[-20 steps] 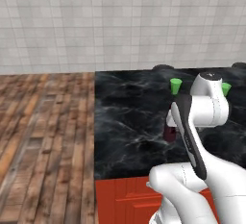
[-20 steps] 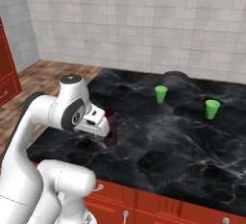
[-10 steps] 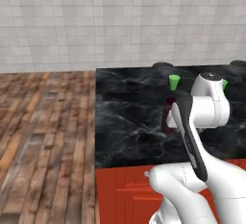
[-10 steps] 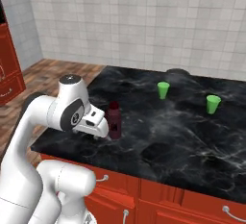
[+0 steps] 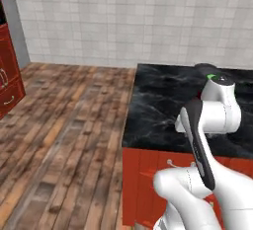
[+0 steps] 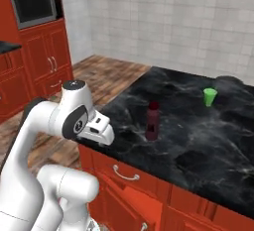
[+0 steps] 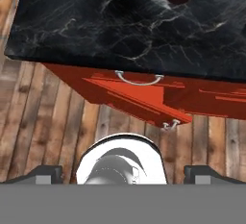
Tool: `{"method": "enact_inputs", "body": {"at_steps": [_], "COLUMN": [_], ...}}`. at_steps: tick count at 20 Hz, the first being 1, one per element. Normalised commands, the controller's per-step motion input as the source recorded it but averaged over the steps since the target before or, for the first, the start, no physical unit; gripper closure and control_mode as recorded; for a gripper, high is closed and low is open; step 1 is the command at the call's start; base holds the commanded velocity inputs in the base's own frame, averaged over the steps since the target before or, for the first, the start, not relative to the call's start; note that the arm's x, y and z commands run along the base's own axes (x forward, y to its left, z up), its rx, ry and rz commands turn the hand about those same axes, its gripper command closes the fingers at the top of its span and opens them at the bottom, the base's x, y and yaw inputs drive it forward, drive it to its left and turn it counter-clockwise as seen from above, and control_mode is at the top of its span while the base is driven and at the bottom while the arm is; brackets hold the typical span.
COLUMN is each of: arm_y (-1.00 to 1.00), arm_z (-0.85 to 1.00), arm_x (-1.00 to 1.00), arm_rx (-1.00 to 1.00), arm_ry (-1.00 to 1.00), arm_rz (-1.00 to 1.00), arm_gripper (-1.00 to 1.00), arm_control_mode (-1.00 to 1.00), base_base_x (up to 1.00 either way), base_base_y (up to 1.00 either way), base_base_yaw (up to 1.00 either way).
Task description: Place the drinks on the dining counter in a tight cluster.
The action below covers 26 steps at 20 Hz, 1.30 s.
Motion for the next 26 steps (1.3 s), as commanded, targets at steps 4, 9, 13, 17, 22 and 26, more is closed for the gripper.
{"method": "enact_inputs", "body": {"at_steps": [4, 9, 13, 17, 22, 26], "arm_y": [0.0, 0.0, 0.0, 0.0, 0.0, 0.0], "arm_z": [0.0, 0.0, 0.0, 0.0, 0.0, 0.0], "arm_x": [0.0, 0.0, 0.0, 0.0, 0.0, 0.0], "arm_rx": [0.0, 0.0, 0.0, 0.0, 0.0, 0.0], "arm_ry": [0.0, 0.0, 0.0, 0.0, 0.0, 0.0], "arm_rz": [0.0, 0.0, 0.0, 0.0, 0.0, 0.0], "arm_gripper": [-1.0, -1.0, -1.0, -1.0, -1.0, -1.0], "arm_control_mode": [1.0, 1.0, 1.0, 1.0, 1.0, 1.0], "base_base_x": [-0.03, 0.0, 0.0, 0.14, 0.3, 0.46], "base_base_y": [0.43, 0.42, 0.38, 0.33, 0.33, 0.22], "base_base_yaw": [0.72, 0.7, 0.69, 0.6, 0.49, 0.48]}}
